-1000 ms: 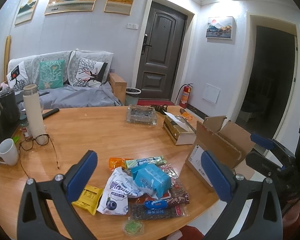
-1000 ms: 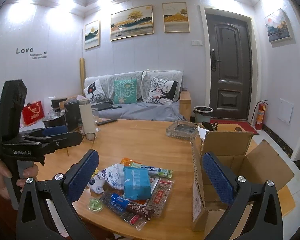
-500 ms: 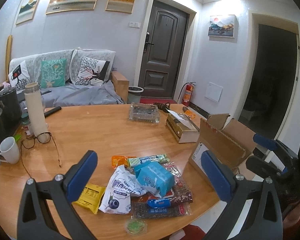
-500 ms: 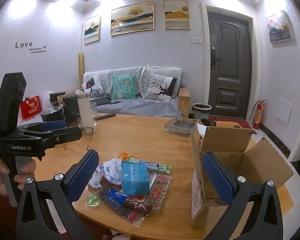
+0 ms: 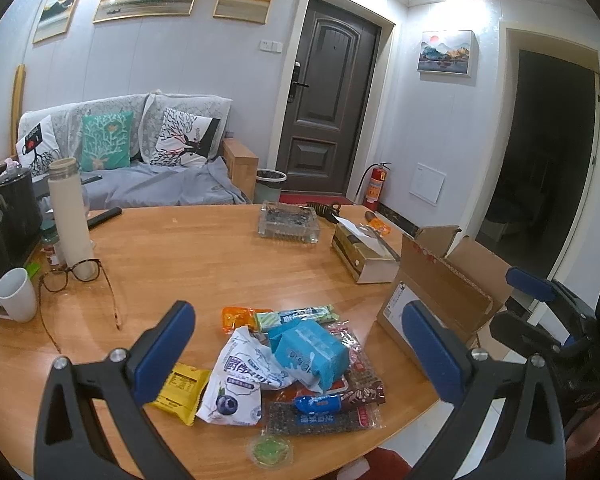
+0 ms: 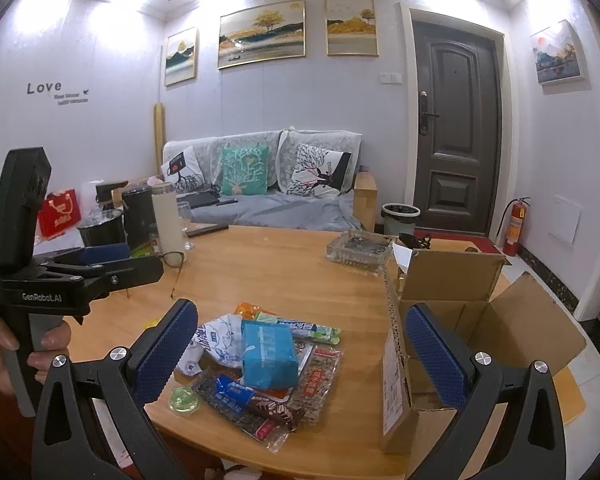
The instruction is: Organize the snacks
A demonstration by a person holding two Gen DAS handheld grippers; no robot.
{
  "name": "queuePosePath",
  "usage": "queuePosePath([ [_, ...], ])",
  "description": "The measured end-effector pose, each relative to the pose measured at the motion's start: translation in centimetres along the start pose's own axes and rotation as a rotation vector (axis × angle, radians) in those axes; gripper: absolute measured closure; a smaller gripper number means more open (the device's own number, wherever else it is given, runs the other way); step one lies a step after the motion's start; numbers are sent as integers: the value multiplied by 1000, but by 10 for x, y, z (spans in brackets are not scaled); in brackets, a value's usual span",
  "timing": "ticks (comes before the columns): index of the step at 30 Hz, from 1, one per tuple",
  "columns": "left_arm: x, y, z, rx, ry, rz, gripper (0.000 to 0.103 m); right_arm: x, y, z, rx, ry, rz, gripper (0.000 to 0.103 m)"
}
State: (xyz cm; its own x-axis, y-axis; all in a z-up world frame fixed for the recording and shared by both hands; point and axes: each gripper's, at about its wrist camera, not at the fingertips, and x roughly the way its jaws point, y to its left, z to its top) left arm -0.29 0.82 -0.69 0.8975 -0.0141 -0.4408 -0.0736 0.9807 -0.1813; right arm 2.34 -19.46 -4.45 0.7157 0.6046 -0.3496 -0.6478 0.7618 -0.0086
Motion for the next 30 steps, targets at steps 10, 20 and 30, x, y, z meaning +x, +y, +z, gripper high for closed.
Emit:
queuePosePath([
  [10, -1, 1, 0, 2, -2, 3, 1, 0, 2, 1, -2, 0, -4, 0],
  [20, -4, 5, -1, 24, 3, 24, 1, -7, 7, 1, -45, -40, -35, 0],
  [30, -12, 29, -4, 58, 14, 80, 1, -4, 53, 4, -256, -48, -21, 0],
])
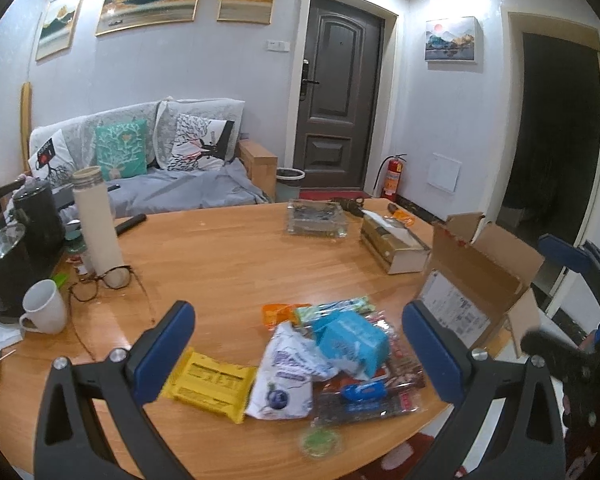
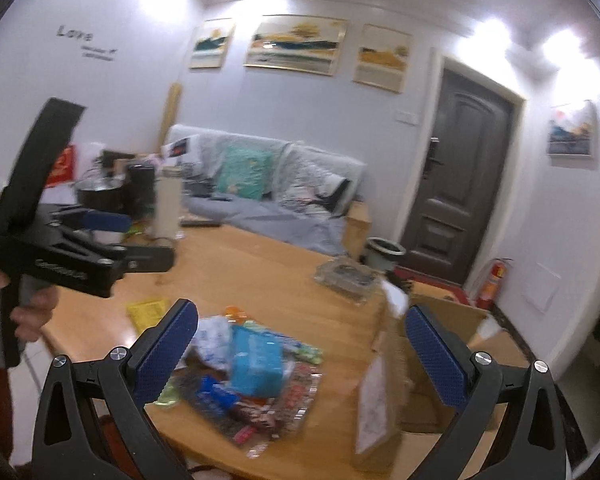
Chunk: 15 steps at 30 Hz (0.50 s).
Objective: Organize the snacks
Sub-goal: 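Grasp the blue chocolate bar with the right gripper while the left gripper grasps the green jelly cup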
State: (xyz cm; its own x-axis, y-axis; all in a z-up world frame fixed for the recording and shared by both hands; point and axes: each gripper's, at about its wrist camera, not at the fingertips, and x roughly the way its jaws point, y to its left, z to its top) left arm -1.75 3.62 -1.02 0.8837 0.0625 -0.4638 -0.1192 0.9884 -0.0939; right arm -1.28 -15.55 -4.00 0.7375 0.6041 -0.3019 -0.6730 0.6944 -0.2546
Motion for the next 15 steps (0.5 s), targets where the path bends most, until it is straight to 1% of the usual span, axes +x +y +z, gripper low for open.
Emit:
queuePosePath([
  [1, 0, 3, -2, 0, 4, 6, 1, 4, 3, 0, -8, 6, 45, 0],
  [4, 3, 17, -9, -9, 17, 22, 1, 22, 11, -4, -1, 68, 163, 1],
  [6, 5, 24, -13, -11, 26, 30, 1, 37, 17, -11, 0, 113, 212, 15],
  [7, 8, 27, -17, -11, 35, 34, 1, 45, 20, -16, -3, 137, 226, 29],
  [8, 13, 32, -23, -10, 54, 33, 1, 55, 22, -21, -7, 165, 237, 39],
  [9, 17, 36, -29, -11, 68, 26, 1, 65, 24, -28, -12, 198, 250, 43],
  [11, 26, 41, -41, -16, 95, 2, 1, 81, 25, -42, -15, 247, 290, 57],
  [14, 39, 47, -62, -20, 135, -19, 1, 108, 23, -63, -16, 338, 338, 66],
  [15, 43, 48, -68, -20, 144, -27, 1, 117, 22, -70, -16, 368, 353, 67],
])
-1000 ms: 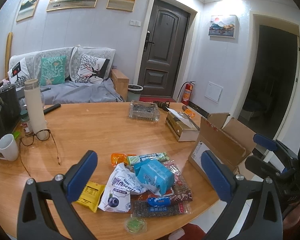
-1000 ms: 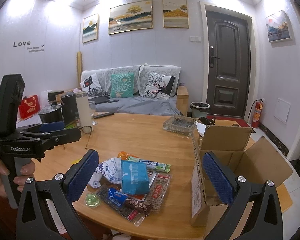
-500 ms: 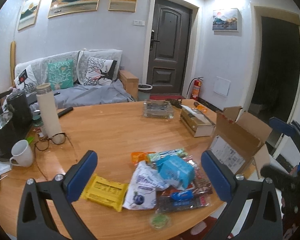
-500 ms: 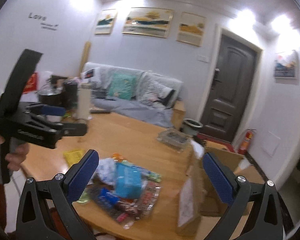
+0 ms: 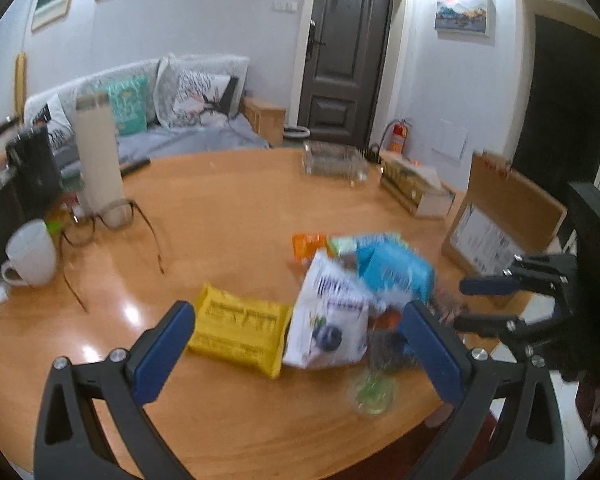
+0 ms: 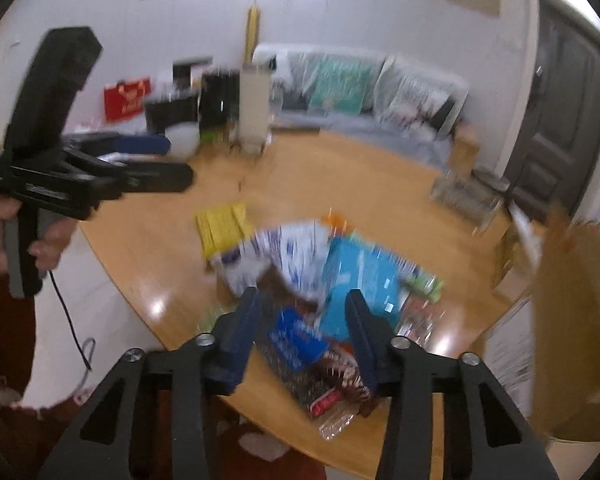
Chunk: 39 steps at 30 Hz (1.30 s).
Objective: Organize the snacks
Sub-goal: 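Grasp the blue chocolate bar with the right gripper while the left gripper grasps the green jelly cup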
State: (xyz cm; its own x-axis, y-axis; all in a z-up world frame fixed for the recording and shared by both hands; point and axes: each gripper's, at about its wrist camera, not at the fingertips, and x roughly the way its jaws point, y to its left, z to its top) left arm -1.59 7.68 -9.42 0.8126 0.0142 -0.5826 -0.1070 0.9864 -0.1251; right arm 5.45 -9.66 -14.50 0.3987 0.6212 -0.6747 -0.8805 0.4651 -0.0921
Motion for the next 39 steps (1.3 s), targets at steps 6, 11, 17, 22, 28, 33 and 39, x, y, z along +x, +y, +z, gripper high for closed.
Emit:
queuePosePath([
  [6, 28, -4, -31, 31, 77, -56, 1, 38, -16, -16, -15, 114, 46, 69],
  [11, 42, -19, -48, 72, 126, -117, 1, 55, -29, -18, -31, 164, 88, 68],
  [17, 52, -36, -59, 106, 163, -154, 7, 56, -45, -23, -4, 205, 195, 59],
  [22, 60, -42, -60, 83, 182, -196, 23, 55, -47, -32, 6, 223, 192, 64],
  [28, 66, -53, -58, 116, 178, -177, 53, 46, -45, -38, 37, 203, 194, 82],
  [33, 69, -60, -57, 171, 177, -182, 72, 44, -36, -35, 42, 192, 195, 88],
  [39, 62, -63, -59, 205, 182, -144, 71, 44, -35, -36, 50, 188, 186, 88],
])
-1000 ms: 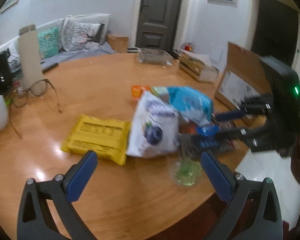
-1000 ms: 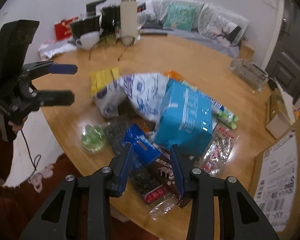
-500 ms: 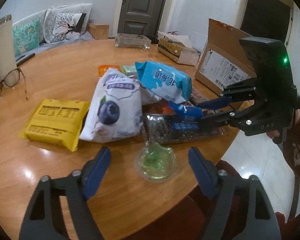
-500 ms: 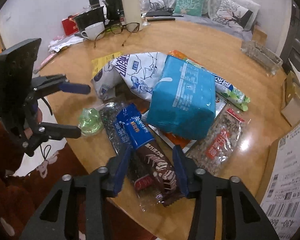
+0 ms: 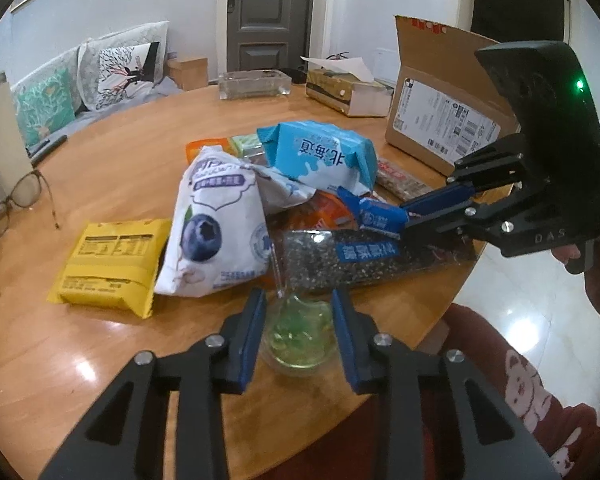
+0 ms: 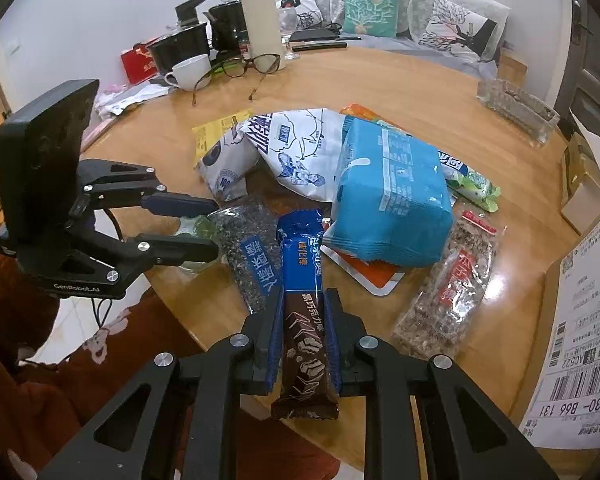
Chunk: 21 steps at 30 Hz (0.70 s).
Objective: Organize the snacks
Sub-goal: 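Grasp the blue chocolate bar with the right gripper while the left gripper grasps the green jelly cup, then lift the chocolate bar with the right gripper while the left gripper lifts the jelly cup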
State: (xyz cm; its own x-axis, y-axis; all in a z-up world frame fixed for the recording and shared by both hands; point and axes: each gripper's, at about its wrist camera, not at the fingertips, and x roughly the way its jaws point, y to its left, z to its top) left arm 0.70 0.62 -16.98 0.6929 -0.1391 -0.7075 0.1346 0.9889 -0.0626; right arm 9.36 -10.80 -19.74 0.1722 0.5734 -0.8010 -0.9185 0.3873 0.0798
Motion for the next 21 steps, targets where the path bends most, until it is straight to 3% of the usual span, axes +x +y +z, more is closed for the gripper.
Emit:
queuePosePath([
  [4, -6, -1, -7, 8, 6, 9, 59, 1, -1, 0, 5, -1, -5, 85],
  [7, -9, 1, -11, 5, 5, -3, 60, 2, 0, -1, -2, 0, -4, 83],
  [10, -9, 4, -12, 0, 0, -24, 69, 3, 0, -1, 1, 5, -6, 83],
  [21, -9, 12, -7, -19, -4, -29, 71, 3, 0, 0, 12, 7, -14, 84],
])
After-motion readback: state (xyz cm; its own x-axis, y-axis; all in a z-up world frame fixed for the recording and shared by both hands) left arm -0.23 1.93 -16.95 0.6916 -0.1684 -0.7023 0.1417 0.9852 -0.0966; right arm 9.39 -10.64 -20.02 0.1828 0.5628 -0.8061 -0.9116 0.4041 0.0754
